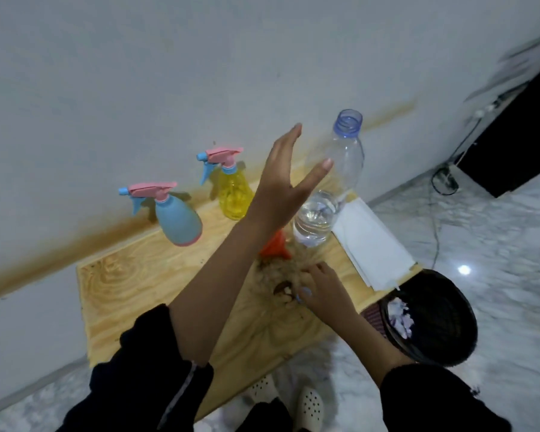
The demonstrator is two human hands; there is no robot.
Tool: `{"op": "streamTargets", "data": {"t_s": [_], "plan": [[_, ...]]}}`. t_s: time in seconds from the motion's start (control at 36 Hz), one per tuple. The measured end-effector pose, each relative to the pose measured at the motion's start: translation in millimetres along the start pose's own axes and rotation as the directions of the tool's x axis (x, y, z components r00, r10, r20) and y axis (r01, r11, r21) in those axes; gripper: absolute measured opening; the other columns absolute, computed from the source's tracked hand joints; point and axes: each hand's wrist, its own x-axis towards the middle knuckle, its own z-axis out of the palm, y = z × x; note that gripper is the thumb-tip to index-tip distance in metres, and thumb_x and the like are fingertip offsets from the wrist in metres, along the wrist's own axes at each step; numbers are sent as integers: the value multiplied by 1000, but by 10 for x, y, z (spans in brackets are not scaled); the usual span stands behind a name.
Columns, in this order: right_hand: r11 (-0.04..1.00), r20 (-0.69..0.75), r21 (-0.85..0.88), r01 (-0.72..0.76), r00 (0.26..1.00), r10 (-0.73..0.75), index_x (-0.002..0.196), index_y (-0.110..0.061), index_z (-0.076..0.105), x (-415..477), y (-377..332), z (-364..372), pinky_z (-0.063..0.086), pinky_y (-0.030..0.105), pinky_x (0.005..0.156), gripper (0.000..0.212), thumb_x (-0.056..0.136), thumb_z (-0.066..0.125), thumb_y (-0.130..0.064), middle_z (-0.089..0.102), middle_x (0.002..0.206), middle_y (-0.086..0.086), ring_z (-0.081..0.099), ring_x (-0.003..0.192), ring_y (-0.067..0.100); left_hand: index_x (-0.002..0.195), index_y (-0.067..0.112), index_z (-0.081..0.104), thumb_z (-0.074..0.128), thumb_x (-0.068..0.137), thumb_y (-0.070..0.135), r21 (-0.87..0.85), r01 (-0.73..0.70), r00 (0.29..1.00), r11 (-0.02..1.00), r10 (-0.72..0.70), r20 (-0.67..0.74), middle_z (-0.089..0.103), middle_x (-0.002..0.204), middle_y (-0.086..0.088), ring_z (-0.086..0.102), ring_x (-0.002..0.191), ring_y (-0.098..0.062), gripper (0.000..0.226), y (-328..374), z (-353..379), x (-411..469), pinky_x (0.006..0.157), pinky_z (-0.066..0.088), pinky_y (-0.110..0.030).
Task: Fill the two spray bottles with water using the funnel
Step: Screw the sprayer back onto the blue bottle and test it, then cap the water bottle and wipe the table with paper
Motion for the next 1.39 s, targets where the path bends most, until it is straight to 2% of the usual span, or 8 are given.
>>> {"op": "streamTargets", "data": {"t_s": [0.22,0.36,0.53,0.64,0.75,0.86,1.11,1.39], "plan": [[994,38,-68,-85,995,88,113,-15,58,-91,51,297,39,33,87,32,81,59,-24,50,111,6,49,102,26,146,6,24,71,82,31,-38,13,1000,999,-13,5,35,146,-10,32,135,-15,83,21,413,114,108,25,-17],[991,-46,63,-122,991,125,106,-5,62,-127,56,356,38,29,80,26,81,61,-13,52,104,13,49,97,27,141,1,33,70,83,29,-9,-43,998,999,42,-53,42,139,-16,38,131,-24,74,-49,439,117,109,31,-31],[933,-248,271,-239,919,307,113,-3,61,-66,7,-81,49,39,88,34,80,66,-12,58,108,14,55,100,27,141,4,32,67,86,30,-31,-45,999,999,45,1,38,142,-11,33,134,-19,71,-53,380,45,111,27,-26],[902,-447,416,-116,837,314,114,-6,59,13,-181,-702,49,31,85,33,82,67,-11,57,112,11,57,96,22,144,11,27,66,86,36,1,-13,999,1000,12,49,33,147,-5,29,137,-13,74,-18,317,32,111,25,-24],[885,-589,455,100,779,215,111,-7,61,122,-542,-1406,43,4,76,27,84,65,-7,57,107,5,57,88,6,144,16,27,67,84,40,1,18,997,1000,-18,81,33,147,0,29,136,-10,75,15,259,17,109,27,-24],[857,-648,428,288,758,70,110,-9,62,260,-1014,-1991,43,3,76,28,83,66,-5,56,102,-4,57,88,-4,144,16,27,69,83,40,13,44,995,999,-45,85,34,148,-2,31,137,-13,78,64,243,15,109,29,-28],[966,-352,36,254,908,-226,111,-8,66,577,-1370,-2366,49,34,93,33,79,68,-4,61,112,8,59,101,21,146,13,22,67,84,39,29,97,985,995,-101,143,28,152,-6,28,139,-18,82,130,205,105,108,28,-29],[973,-127,-167,162,975,-184,113,-8,65,617,-1490,-2578,47,31,91,30,83,63,-6,61,118,6,55,108,20,147,15,21,65,86,38,59,90,976,994,-100,194,27,152,-3,29,137,-19,79,107,240,146,105,29,-28]]}}
